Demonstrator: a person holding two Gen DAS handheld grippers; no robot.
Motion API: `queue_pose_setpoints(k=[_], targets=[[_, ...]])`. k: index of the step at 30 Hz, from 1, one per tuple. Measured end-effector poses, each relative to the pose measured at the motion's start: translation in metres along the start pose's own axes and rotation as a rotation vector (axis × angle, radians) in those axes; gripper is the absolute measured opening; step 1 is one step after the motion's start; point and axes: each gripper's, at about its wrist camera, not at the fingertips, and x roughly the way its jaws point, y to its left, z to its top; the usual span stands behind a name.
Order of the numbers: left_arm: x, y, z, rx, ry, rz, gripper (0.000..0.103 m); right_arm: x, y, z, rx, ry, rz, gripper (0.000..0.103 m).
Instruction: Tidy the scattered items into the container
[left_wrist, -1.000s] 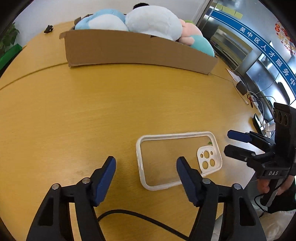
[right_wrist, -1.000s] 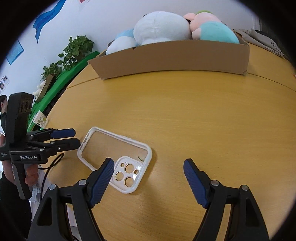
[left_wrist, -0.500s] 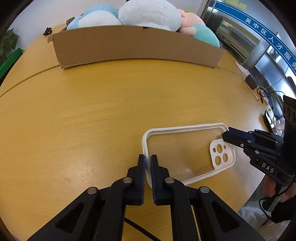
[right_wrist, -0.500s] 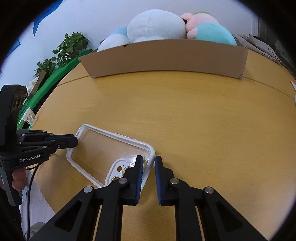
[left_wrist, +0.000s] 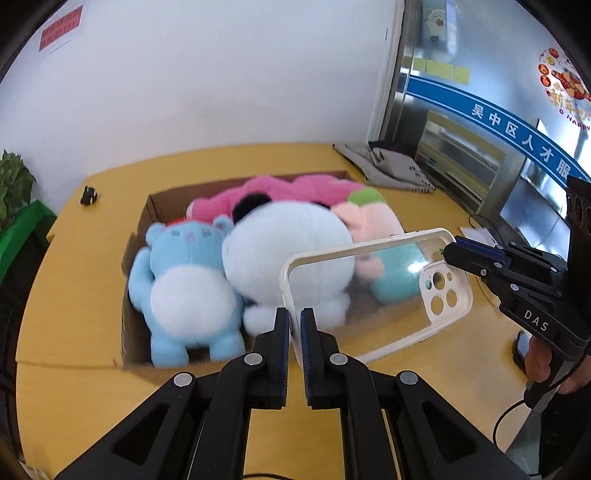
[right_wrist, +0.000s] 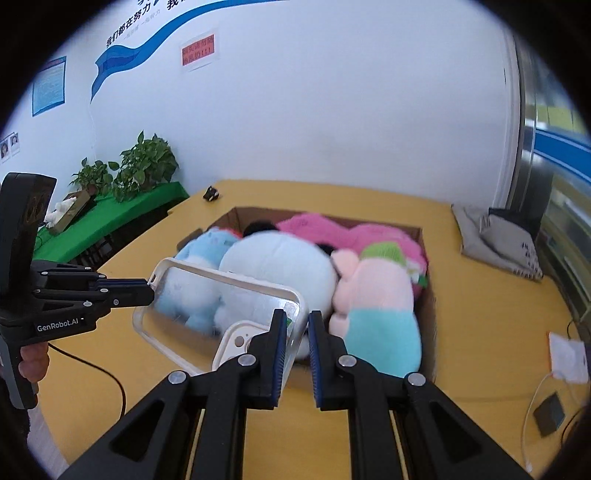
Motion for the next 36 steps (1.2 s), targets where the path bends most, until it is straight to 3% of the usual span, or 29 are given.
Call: queue_pose_setpoints(k=[6,9,14,18,20,21,23,24,25,26,29,33,36], targets=[[0.062,0.033,0.086,-0.05,-0.007,-0.018,0.006,0.054,-0.035,0.075,0.017,-0.046,-0.037,0.011],[0.11,0.05,0.109,-0.072,0.034,0.009,0.006,0.106,-0.048,0.094,0.01,0.002,-0.067,0.011],[0.176,0.074,0.111,-0.141,0.114,0.017,0.008,0.201,-0.063,0.087,0.004,0.176,-0.12,0.009],[0.183,0.08,0.099,-0.2,0.114,-0.011,0.017,0.232,-0.065,0.059,0.0,0.291,-0.11,0.013],[0.171,0.078,0.095,-0.183,0.096,0.02,0.032,0.22,-0.071,0.052,0.022,0.264,-0.1,0.015],[0.161,0.077,0.093,-0.175,0.078,0.038,0.036,0.207,-0.073,0.052,0.04,0.235,-0.102,0.022],[0.134,0.075,0.087,-0.169,0.03,0.055,0.06,0.173,-0.074,0.052,0.069,0.165,-0.122,0.052],[0.118,0.074,0.082,-0.168,0.0,0.061,0.069,0.154,-0.074,0.051,0.08,0.126,-0.123,0.074],[0.102,0.072,0.076,-0.165,-0.03,0.07,0.084,0.136,-0.073,0.05,0.084,0.095,-0.12,0.079],[0.085,0.069,0.068,-0.162,-0.058,0.086,0.093,0.119,-0.069,0.049,0.081,0.071,-0.117,0.079],[0.045,0.053,0.043,-0.129,-0.112,0.107,0.101,0.071,-0.054,0.042,0.065,0.013,-0.12,0.079],[0.015,0.024,0.001,-0.079,-0.13,0.186,0.102,0.025,-0.033,0.016,0.111,-0.02,-0.124,0.079],[0.0,0.009,-0.031,-0.097,-0.133,0.186,0.102,0.016,-0.02,-0.014,0.141,0.03,-0.12,0.079]])
